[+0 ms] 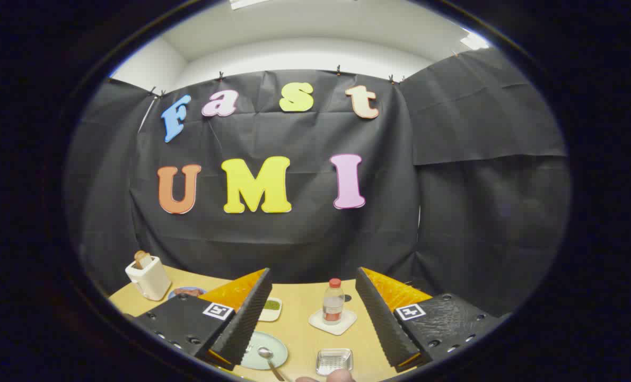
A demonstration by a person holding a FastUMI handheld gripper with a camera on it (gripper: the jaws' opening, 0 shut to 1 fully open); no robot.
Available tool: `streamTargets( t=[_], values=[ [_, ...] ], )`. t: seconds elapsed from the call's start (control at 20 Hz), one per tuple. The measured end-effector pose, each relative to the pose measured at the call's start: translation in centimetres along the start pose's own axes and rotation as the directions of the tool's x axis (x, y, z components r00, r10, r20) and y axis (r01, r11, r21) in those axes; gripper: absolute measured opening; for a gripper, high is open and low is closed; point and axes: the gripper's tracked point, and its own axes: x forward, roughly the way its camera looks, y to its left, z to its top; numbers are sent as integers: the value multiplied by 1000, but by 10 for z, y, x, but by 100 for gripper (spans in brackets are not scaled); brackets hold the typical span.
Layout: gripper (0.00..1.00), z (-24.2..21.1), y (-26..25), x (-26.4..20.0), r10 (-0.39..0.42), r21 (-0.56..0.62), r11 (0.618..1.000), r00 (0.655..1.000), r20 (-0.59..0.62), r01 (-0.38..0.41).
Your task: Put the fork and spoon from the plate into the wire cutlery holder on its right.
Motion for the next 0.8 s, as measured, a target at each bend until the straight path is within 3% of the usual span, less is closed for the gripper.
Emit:
streamTargets(
  t=[0.65,0.8],
  values=[
    [95,10,9,-5,3,24,1000,1000,-27,-2],
    [96,9,17,-4,38,19,999,999,-39,-37]
  ],
)
